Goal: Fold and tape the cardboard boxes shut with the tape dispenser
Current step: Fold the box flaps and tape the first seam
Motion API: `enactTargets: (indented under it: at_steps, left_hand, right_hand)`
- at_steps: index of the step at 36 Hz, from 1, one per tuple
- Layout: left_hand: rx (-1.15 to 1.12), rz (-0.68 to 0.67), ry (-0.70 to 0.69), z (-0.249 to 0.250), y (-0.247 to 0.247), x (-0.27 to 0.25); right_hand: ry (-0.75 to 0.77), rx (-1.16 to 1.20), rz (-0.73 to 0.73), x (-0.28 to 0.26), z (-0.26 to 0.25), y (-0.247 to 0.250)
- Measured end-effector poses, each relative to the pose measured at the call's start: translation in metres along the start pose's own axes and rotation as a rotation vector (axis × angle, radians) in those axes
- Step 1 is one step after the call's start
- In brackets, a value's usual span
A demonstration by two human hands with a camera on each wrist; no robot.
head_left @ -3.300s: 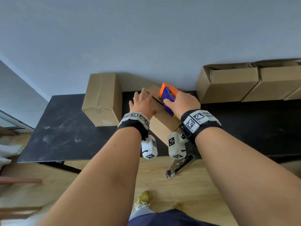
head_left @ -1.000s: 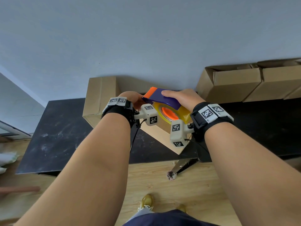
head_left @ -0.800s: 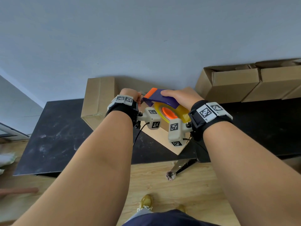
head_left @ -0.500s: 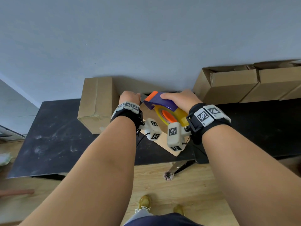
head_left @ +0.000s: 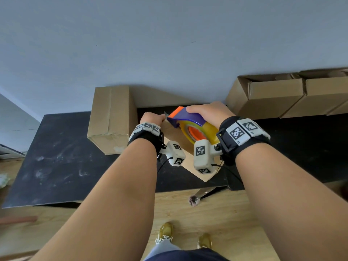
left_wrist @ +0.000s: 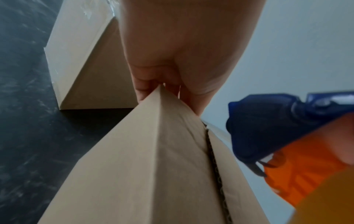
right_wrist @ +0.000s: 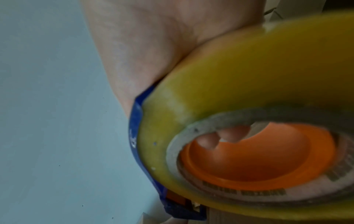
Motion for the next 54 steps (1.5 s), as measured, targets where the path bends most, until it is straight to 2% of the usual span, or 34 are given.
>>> enactTargets:
  at_steps: [5, 8, 11, 17, 20, 23, 26, 30, 35, 41, 48, 54]
  left_hand:
    - [0.046, -0.096, 0.039, 0.005, -0.007, -0.007]
    - [0.087, -0.096, 0.070, 0.008, -0.005, -0.007]
    - [0.153, -0.142, 0.050, 0.012, -0.006, -0.011]
    - [0.064, -0.165, 0.089, 0.007, -0.009, -0.014]
    - [0.050, -0.039, 0.036, 0.001, 0.001, -0.009]
    - [-0.057, 0.111, -0.129, 0.006, 0.013, -0.011]
    - [-0.138, 0.132, -0.253, 0.017, 0.012, -0.026]
    - [0.060, 0.035, -0.368, 0.031, -0.002, -0.044]
    - [0.296, -0.120, -0.306, 0.029, -0.011, -0.050]
    - [0.343, -0.140, -0.285, 0.006, -0.012, -0.048]
    - [0.535, -0.151, -0.282, 0.006, -0.015, -0.051]
    - [0.608, -0.159, -0.271, 0.004, -0.021, -0.050]
  right_hand:
    - [-0.021, -0.008, -0.003, 0.001, 0.000, -0.001]
    - [-0.027, -0.001, -0.008, 0.001, 0.000, -0.002]
    - [-0.040, -0.004, -0.017, 0.000, 0.001, -0.003]
    - [-0.058, -0.010, -0.023, 0.000, 0.003, -0.005]
    - [-0.066, -0.005, -0.019, -0.001, 0.003, -0.005]
    - [-0.061, -0.004, -0.002, 0.000, 0.000, -0.003]
    - [-0.049, -0.024, -0.017, 0.000, -0.003, -0.003]
    - [-0.044, -0.023, -0.020, 0.000, -0.005, -0.002]
    - [-0.048, 0.005, -0.074, -0.005, -0.005, -0.004]
    - [-0.044, -0.074, -0.228, -0.013, -0.011, -0.013]
    - [-0.021, -0.098, -0.155, -0.017, -0.007, -0.005]
    - [-0.001, -0.112, -0.129, -0.021, 0.000, 0.004]
Point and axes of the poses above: each hand's wrist, its own x-axis towards the middle knuckle, its own y-axis out of the back of the hand, z = x × y, the point moved 9 cm from there along x, towards the middle knuckle, and after that the axes turned 10 degrees about -x, right-handed, at the moved point
